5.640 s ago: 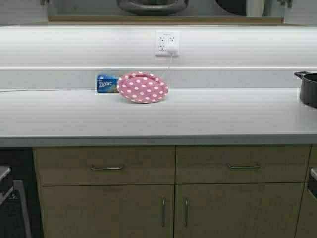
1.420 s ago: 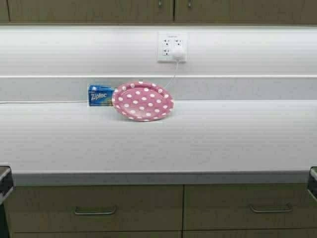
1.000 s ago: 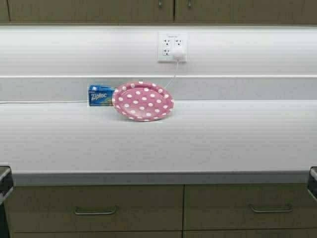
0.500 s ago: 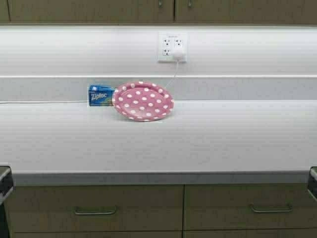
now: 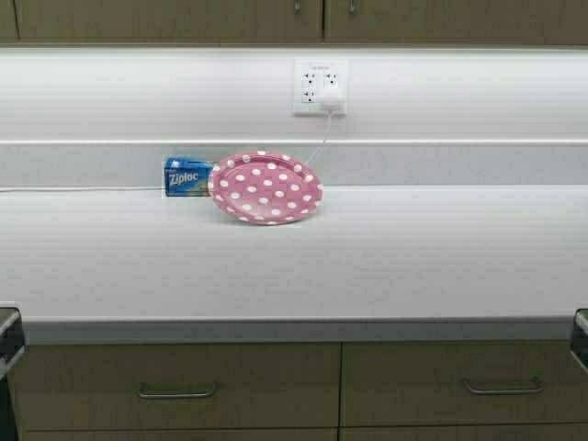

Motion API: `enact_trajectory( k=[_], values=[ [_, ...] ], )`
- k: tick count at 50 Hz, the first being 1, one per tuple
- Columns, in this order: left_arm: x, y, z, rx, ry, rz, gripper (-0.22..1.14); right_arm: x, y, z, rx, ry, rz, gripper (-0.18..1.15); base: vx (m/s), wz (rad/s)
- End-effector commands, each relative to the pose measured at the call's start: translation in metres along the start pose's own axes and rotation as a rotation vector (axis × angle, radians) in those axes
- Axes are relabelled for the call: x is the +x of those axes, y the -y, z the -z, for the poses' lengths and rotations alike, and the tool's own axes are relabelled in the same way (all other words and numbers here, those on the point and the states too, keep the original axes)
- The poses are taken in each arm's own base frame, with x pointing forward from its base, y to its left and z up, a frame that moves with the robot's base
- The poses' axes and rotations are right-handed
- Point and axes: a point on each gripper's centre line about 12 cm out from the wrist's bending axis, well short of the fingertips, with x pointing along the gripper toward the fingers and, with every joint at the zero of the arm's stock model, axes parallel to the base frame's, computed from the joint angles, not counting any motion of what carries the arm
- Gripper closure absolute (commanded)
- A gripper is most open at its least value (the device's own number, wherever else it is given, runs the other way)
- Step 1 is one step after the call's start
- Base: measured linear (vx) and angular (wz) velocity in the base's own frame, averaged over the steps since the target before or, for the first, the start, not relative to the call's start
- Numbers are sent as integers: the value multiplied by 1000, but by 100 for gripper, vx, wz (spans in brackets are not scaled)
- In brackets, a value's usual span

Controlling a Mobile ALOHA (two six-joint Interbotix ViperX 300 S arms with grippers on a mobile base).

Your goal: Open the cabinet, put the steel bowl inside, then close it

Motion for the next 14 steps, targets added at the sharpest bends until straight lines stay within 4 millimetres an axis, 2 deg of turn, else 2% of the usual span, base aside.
enact_trajectory(
  k=[1,14],
  values=[
    [-3,2,-13,-1,38,5,88,-3,-1,-10,0,29,-4,90,0,0],
    [-3,2,-13,-1,41,5,88,-3,-1,-8,0,26,-4,90,0,0]
  ],
)
